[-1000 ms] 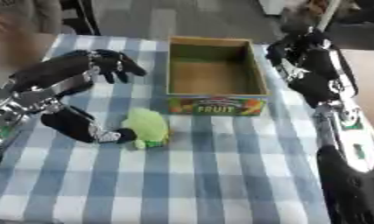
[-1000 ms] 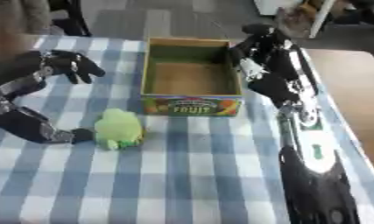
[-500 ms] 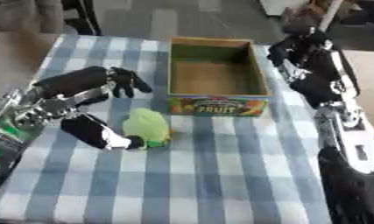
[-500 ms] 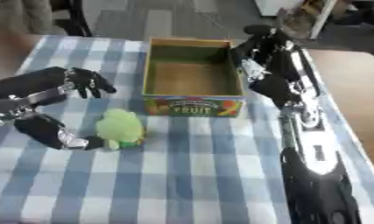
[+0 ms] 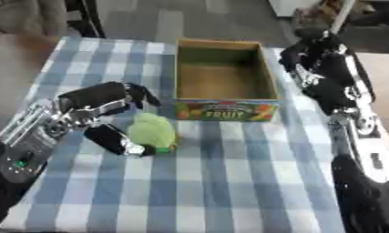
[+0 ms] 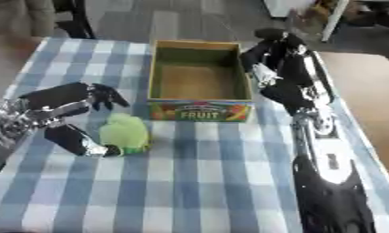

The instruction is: Pick up objects on the table and place them in the box.

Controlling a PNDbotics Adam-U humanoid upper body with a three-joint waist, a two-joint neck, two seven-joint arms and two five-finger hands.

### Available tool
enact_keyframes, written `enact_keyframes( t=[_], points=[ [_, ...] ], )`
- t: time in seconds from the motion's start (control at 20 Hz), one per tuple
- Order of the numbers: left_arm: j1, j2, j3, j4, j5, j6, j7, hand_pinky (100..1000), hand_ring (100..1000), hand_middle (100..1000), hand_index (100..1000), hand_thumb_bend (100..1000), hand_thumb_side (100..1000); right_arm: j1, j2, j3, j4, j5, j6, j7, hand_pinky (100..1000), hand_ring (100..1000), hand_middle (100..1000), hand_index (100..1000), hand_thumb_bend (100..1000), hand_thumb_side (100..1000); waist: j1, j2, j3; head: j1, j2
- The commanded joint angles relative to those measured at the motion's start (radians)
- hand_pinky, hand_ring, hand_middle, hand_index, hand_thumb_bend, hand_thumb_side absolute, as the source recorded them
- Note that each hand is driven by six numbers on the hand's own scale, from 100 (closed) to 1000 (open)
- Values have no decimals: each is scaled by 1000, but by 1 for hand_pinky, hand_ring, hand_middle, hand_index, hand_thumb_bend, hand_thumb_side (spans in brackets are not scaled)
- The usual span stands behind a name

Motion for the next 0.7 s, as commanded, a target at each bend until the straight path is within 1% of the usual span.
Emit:
enact_keyframes(
  t=[0.05,0.1,0.15,0.3,0.35,0.45,0.7],
  points=[
    [-27,-3,-1,33,-33,-15,6,661,744,790,881,574,468,-14,-5,2,-26,2,1,2,592,597,471,710,340,100,2,-16,-1,3,-8],
    [-31,-8,-2,45,-40,-19,7,661,744,791,882,567,460,-14,-4,3,-25,2,1,2,592,596,471,710,340,100,1,-17,-1,4,-8],
    [-35,-12,-3,57,-45,-22,7,663,746,792,882,556,429,-14,-3,3,-25,1,1,2,592,596,471,710,340,100,1,-17,-1,5,-8],
    [-47,-22,-8,83,-57,-34,-1,670,752,797,885,561,412,-15,-1,4,-25,2,1,3,592,596,471,710,341,100,-1,-18,-1,8,-9],
    [-51,-24,-10,89,-60,-39,-7,674,754,798,885,561,378,-16,-1,4,-25,2,0,4,592,596,471,710,341,100,-2,-17,-1,9,-10],
    [-57,-26,-12,100,-65,-49,-20,678,757,800,885,561,345,-17,0,4,-24,2,0,3,592,596,471,710,341,100,-3,-17,-2,11,-12],
    [-69,-33,-12,121,-73,-61,-42,680,759,802,885,562,336,-17,1,4,-23,2,-1,5,592,596,471,710,342,100,-4,-17,-3,14,-15]
  ],
)
